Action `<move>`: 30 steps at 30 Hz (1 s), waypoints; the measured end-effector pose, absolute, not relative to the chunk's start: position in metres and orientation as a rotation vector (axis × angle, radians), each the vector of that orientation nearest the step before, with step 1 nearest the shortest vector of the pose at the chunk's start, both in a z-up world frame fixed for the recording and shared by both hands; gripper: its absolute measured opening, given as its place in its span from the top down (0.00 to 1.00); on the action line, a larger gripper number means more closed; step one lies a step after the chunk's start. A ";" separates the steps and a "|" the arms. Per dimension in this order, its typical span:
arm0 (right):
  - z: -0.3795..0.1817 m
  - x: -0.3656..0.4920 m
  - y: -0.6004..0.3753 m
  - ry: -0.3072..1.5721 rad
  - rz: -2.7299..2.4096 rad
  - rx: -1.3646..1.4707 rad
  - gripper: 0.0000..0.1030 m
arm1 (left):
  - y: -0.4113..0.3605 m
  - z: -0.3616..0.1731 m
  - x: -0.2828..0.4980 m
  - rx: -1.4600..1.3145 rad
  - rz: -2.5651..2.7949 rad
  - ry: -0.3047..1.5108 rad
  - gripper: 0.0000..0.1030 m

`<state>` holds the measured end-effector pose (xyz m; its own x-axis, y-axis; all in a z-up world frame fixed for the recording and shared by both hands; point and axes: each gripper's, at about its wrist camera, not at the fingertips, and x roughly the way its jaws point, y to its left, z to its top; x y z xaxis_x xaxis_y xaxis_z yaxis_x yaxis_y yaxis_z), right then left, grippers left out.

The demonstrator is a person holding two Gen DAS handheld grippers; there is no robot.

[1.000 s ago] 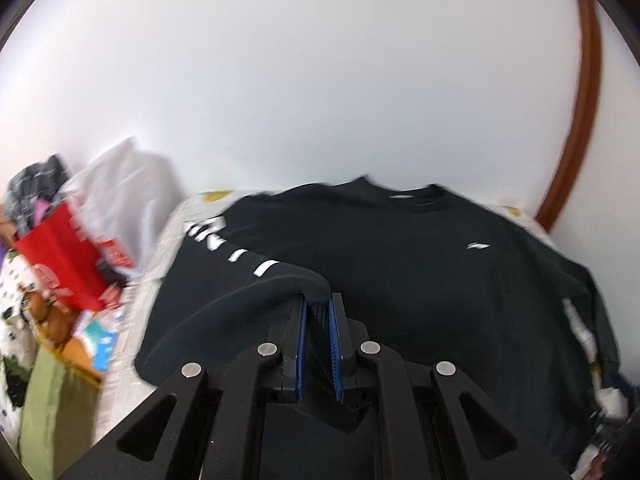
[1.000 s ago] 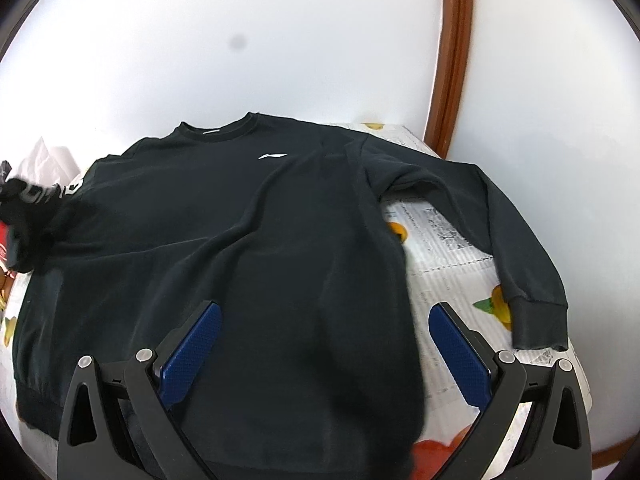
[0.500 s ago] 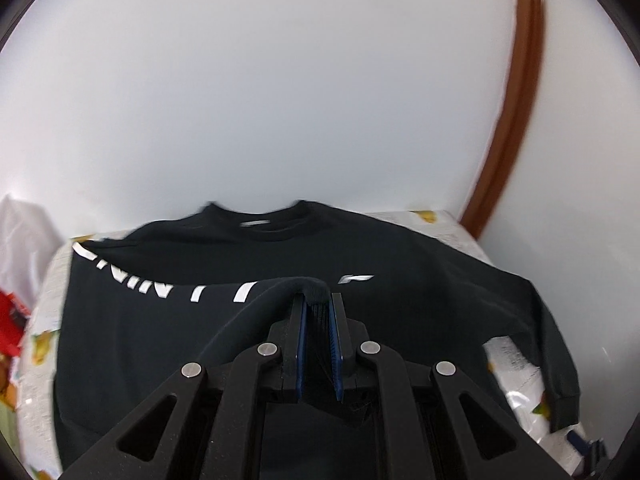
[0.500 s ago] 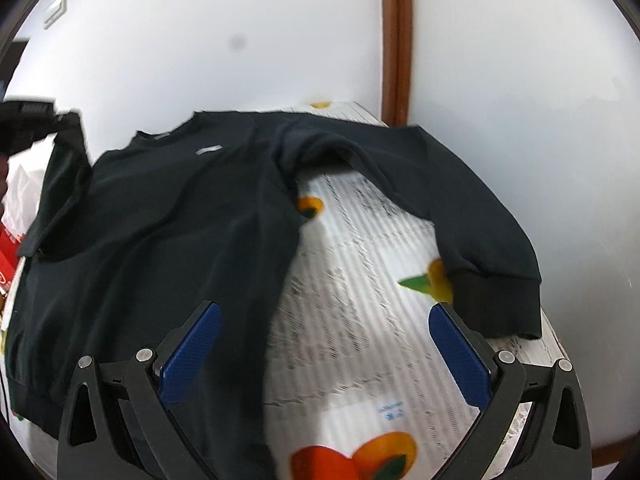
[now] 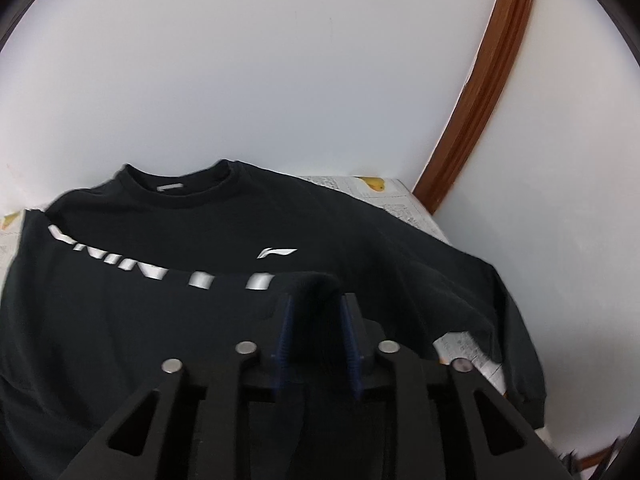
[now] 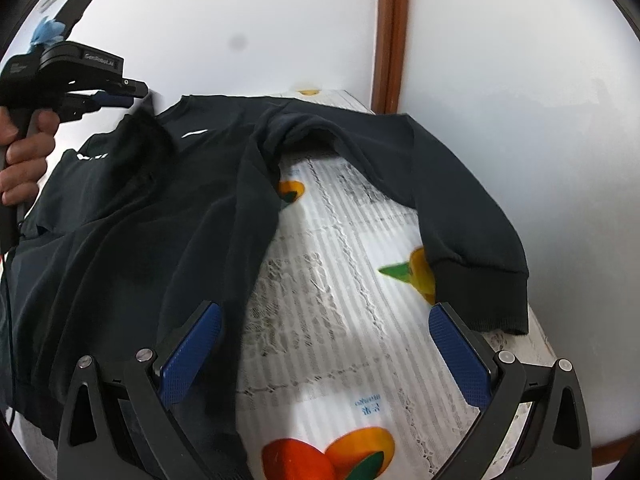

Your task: Fold small clothes

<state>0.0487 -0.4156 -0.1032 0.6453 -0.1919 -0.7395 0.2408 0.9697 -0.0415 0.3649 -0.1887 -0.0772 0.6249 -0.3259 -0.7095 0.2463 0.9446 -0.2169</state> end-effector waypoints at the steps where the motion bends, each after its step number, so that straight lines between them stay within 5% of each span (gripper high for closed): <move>1: -0.098 0.052 -0.409 0.822 -0.232 0.046 0.01 | -0.181 -0.075 0.359 -0.089 -0.319 0.827 0.69; 9: -0.070 0.095 -0.368 0.772 -0.100 0.033 0.03 | -0.068 -0.062 0.327 -0.085 -0.173 0.805 0.52; 14: -0.071 0.137 -0.343 0.786 -0.019 0.011 0.28 | 0.022 -0.078 0.310 -0.059 0.005 0.811 0.51; 22: -0.102 0.226 -0.336 0.913 0.001 0.089 0.29 | 0.138 -0.142 0.298 -0.073 0.188 0.912 0.50; 30: -0.137 0.285 -0.347 1.005 -0.037 0.172 0.29 | 0.164 -0.176 0.307 -0.041 0.128 0.948 0.49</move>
